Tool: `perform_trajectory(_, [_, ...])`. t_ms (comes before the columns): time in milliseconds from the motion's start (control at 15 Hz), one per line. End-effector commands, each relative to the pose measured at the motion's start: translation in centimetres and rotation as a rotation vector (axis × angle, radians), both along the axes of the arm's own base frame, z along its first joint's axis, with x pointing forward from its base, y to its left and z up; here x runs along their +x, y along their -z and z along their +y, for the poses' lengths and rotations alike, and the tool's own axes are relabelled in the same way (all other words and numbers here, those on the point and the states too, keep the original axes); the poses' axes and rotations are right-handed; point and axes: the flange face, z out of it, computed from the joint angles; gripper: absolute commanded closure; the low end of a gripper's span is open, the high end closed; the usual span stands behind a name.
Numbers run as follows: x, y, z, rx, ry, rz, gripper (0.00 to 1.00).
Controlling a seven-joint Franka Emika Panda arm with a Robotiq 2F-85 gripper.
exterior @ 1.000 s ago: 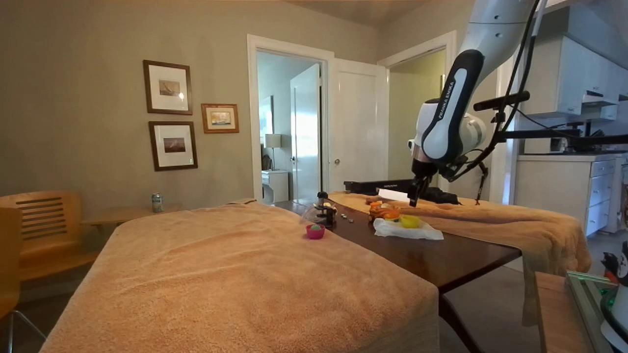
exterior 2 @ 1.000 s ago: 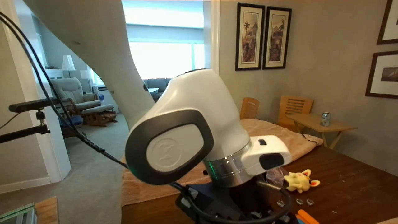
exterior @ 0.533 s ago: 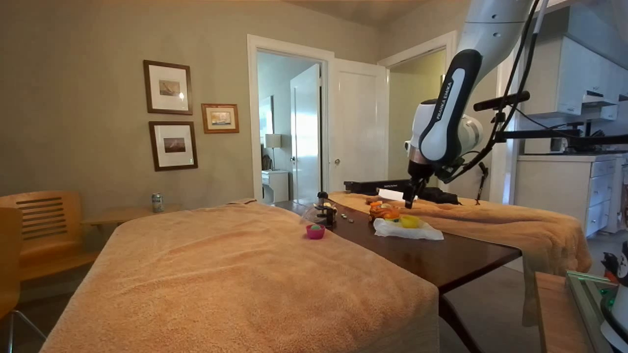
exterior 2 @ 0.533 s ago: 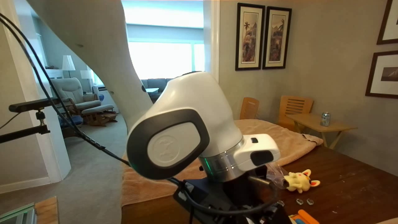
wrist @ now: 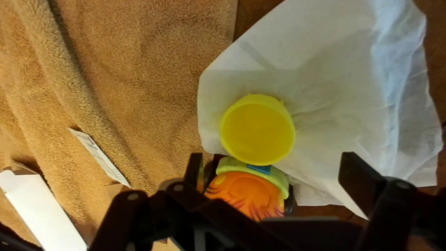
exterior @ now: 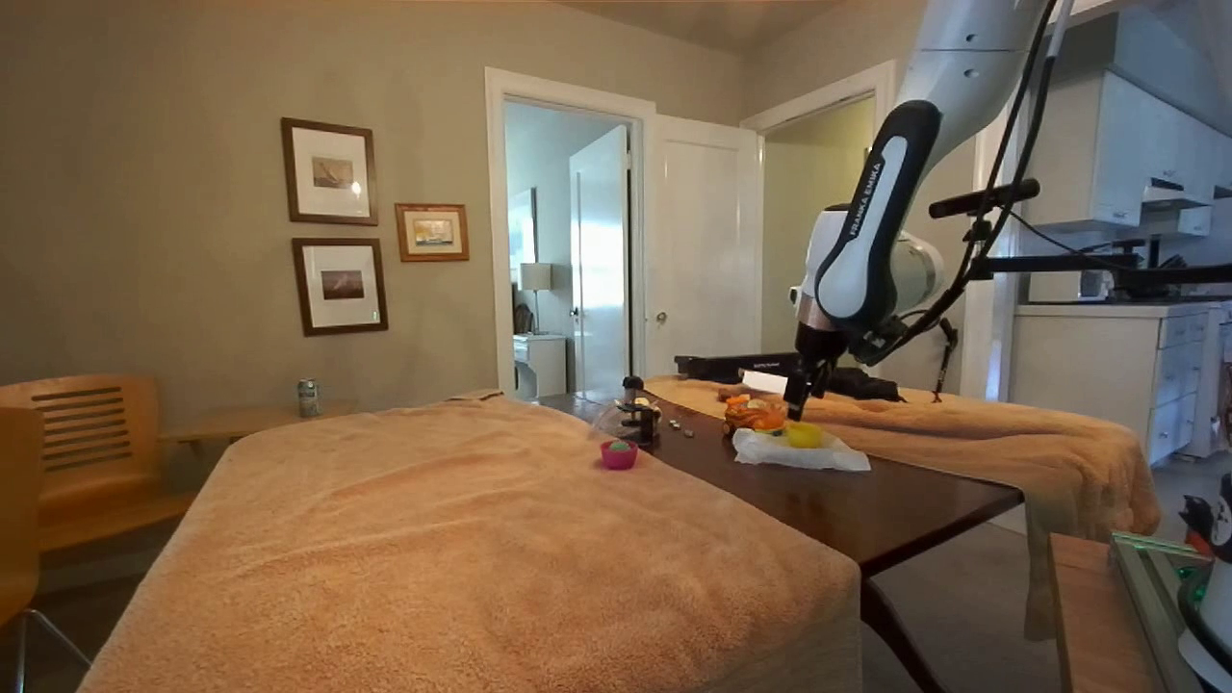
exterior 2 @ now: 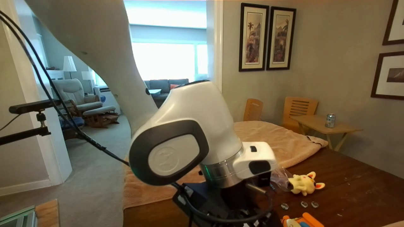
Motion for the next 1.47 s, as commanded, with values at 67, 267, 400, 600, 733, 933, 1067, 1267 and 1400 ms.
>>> perform_trajectory(67, [-0.2,0.2,-0.3,0.033,-0.006,-0.001,0.00])
perform_trajectory(267, [-0.2,0.4,-0.1,0.027,0.003,-0.005,0.00])
perform_trajectory(400, [0.0,0.8,0.1,0.036,0.003,-0.007,0.00])
perform_trajectory(600, [0.2,1.1,0.5,0.046,-0.005,-0.009,0.00])
perform_trajectory(733, [0.5,1.4,0.9,0.058,-0.011,-0.007,0.00])
perform_trajectory(933, [0.6,1.9,1.2,0.087,-0.005,-0.011,0.00])
perform_trajectory(1067, [0.6,2.2,1.1,0.104,0.007,-0.017,0.00])
perform_trajectory(1267, [0.5,2.5,0.7,0.121,0.018,-0.020,0.00])
perform_trajectory(1400, [0.4,2.7,0.4,0.129,0.024,-0.021,0.00])
